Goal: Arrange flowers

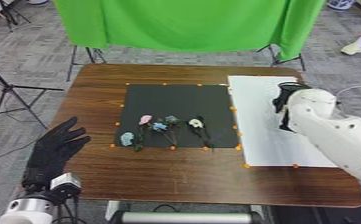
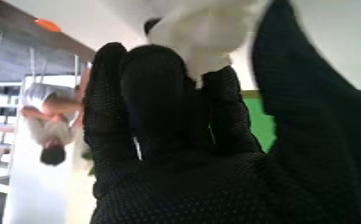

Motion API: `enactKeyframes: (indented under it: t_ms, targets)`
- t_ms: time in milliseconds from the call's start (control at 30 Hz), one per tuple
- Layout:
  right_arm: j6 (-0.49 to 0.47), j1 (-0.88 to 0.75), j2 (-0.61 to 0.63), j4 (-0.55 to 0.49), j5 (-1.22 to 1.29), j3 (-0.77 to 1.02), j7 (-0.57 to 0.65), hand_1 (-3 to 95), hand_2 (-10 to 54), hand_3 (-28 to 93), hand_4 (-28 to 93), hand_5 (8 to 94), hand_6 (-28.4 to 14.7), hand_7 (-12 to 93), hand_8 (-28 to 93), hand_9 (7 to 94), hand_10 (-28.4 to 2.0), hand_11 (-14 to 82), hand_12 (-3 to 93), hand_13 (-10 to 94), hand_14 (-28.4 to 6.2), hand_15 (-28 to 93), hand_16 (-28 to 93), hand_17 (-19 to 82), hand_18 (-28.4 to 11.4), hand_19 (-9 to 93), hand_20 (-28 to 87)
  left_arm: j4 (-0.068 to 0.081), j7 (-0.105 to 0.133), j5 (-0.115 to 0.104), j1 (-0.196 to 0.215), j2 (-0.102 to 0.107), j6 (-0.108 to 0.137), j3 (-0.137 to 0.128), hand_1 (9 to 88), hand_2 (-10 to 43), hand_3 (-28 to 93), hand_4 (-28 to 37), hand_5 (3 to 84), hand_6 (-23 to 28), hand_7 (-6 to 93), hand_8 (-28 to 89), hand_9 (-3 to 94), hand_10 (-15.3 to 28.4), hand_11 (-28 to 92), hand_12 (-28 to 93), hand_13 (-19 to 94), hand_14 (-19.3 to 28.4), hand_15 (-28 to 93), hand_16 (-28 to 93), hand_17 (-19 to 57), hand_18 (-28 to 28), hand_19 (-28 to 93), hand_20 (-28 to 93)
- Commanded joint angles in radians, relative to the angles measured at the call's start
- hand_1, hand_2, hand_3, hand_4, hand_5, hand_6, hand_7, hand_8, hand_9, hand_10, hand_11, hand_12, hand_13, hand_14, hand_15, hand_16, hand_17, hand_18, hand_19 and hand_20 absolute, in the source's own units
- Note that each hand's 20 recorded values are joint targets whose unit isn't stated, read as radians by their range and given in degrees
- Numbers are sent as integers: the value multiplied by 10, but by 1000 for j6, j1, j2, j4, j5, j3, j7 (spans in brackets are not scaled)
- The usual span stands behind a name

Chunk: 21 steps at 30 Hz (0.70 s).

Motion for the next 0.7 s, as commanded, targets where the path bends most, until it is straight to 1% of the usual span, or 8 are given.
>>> enactKeyframes:
  t_ms: [33, 100, 233, 467, 533, 567, 633, 700]
  targets:
    - [28, -43, 27, 1, -69, -68, 20, 484, -95, 837, -283, 627, -20, 399, -108, 756, -81, 198, 265, 752, -39, 803, 113, 334, -202, 932, 161, 6, -12, 3, -2, -7, -16, 6, 240, 50, 811, -212, 371, 103, 145, -98, 359, 205, 304, 95, 278, 276, 573, -115, -113, 235, 574, 28]
    - [44, -54, 37, -8, -84, -77, 12, 523, -95, 815, -282, 688, 0, 457, -77, 837, -68, 190, 314, 790, -26, 789, 121, 356, -204, 932, 168, 6, -12, 3, 0, -6, -18, 6, 239, 50, 811, -212, 371, 103, 144, -98, 359, 206, 304, 95, 278, 277, 573, -115, -113, 234, 574, 28]
    - [120, -63, 50, -32, -72, -93, 20, 537, -95, 814, -283, 756, 12, 451, -54, 898, -62, 180, 343, 838, -14, 766, 141, 374, -208, 932, 179, 3, -9, 2, 10, -6, -13, 1, 240, 50, 811, -212, 372, 103, 146, -98, 359, 205, 305, 95, 277, 277, 573, -115, -112, 234, 574, 28]
    - [198, -34, 55, -89, -92, -99, 9, 538, -95, 829, -283, 787, 8, 420, -33, 918, -58, 175, 351, 863, -7, 749, 153, 385, -216, 932, 191, 0, -4, 1, 19, -6, -8, -4, 240, 50, 811, -213, 372, 103, 147, -99, 360, 205, 304, 95, 278, 277, 573, -116, -112, 234, 575, 28]
    - [190, -8, 68, -119, -104, -119, 0, 539, -95, 831, -283, 791, 5, 417, -29, 919, -58, 174, 352, 865, -7, 748, 154, 387, -218, 932, 193, -2, 2, -1, 21, -3, -5, -2, 240, 50, 811, -214, 371, 103, 146, -99, 360, 206, 304, 95, 278, 276, 573, -115, -112, 234, 574, 28]
    - [209, 11, 79, -135, -121, -145, -3, 539, -95, 832, -283, 793, 4, 415, -27, 920, -59, 174, 353, 865, -7, 748, 154, 387, -219, 932, 194, -3, 2, 0, 22, -4, -2, -2, 239, 50, 811, -213, 371, 103, 145, -99, 360, 206, 305, 95, 278, 276, 573, -115, -112, 234, 574, 28]
    - [201, -13, 60, -162, -142, -99, -24, 538, -95, 834, -283, 796, 3, 408, -24, 923, -61, 172, 354, 866, -8, 747, 156, 387, -220, 932, 196, -8, 4, -2, 30, -5, 1, -7, 239, 50, 811, -213, 371, 103, 145, -98, 360, 205, 304, 95, 278, 276, 573, -115, -112, 235, 574, 28]
    - [204, -19, 58, -194, -144, -88, -34, 537, -95, 837, -283, 797, 3, 405, -20, 924, -61, 171, 355, 866, -8, 747, 158, 387, -220, 932, 198, -9, -6, 1, 31, -9, -4, -10, 239, 50, 811, -213, 372, 104, 144, -98, 359, 205, 304, 96, 278, 276, 573, -115, -112, 235, 574, 28]
